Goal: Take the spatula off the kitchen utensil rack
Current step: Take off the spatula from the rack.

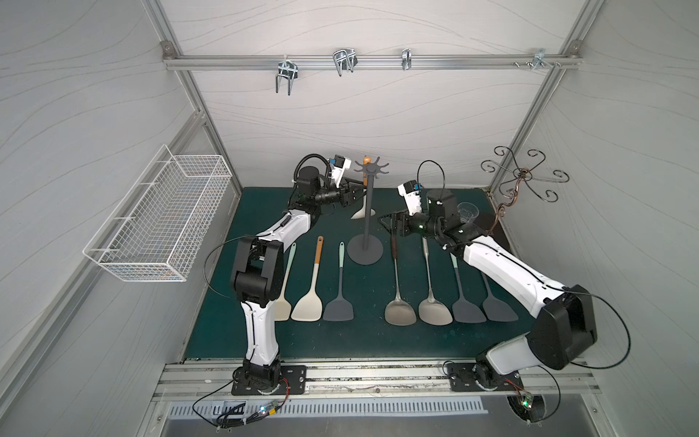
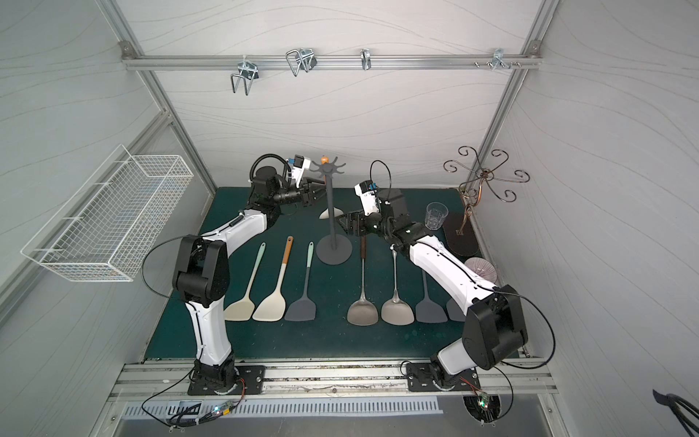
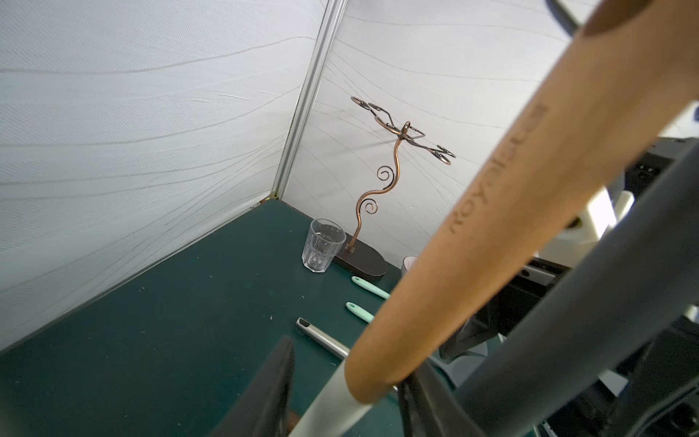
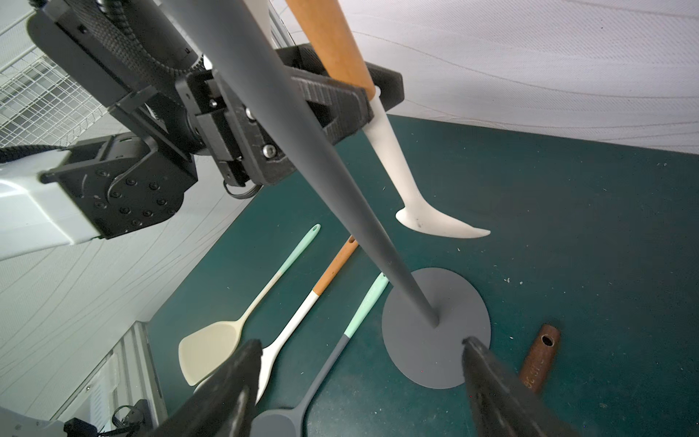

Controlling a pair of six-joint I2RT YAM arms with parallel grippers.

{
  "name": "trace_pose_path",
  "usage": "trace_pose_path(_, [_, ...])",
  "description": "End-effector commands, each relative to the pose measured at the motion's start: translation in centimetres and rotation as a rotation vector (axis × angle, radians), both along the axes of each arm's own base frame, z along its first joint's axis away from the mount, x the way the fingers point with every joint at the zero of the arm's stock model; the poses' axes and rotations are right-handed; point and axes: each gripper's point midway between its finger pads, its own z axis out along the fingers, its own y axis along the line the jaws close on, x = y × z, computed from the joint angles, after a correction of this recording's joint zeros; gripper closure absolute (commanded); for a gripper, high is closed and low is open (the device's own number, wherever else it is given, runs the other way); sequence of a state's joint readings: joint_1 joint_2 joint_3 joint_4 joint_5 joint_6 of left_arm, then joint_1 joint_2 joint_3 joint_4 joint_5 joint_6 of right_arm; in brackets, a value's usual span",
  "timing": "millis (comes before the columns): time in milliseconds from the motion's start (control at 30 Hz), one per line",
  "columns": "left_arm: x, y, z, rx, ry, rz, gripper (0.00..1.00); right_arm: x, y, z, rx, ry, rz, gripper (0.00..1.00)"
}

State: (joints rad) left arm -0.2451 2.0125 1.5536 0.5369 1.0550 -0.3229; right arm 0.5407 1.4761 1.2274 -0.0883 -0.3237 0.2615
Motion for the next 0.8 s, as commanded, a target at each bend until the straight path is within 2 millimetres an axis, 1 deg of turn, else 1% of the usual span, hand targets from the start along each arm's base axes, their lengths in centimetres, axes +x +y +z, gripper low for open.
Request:
trace_pose_path(0, [0.1,0.0,1.3,-0.008,-0.083,0.017,0.61,-0.1,0.0,0.1,0.019,-0.001,0.009,0.17])
trace_pose_path(100, [0.0,0.1,1.3,0.002,-0.085,0.027,0.69,-0.1,0.1,-0.1,0.022,0.005,0.015,0.17])
trace_pose_path(333, [-1.3,0.6,2.0,0.017,-0.115,0.077,0.77,-0.1,0.2,-0.2,0.027,0.010,0.022,0.17])
trace_pose_path(467, [-2.0,0.6,2.5,0.054,-0.143,0.113,0.84,-0.3,0.2,-0.1,0.033,0.010,0.027,0.17])
trace_pose_path(600, [-1.9,0.7,2.8,0.090,-0.175,0.165,0.90,-0.3,0.2,-0.1,0.037,0.011,0.028,0.17])
trace_pose_path(633, [-1.8,0.8,2.1,0.113,-0.150,0.176,0.91,-0.4,0.3,0.0,0.038,0.011,0.031,0.17])
trace_pose_path(767, [-1.7,1.4,2.5,0.134,-0.163,0.225,0.94,-0.5,0.2,0.1,0.044,0.010,0.034,0.17])
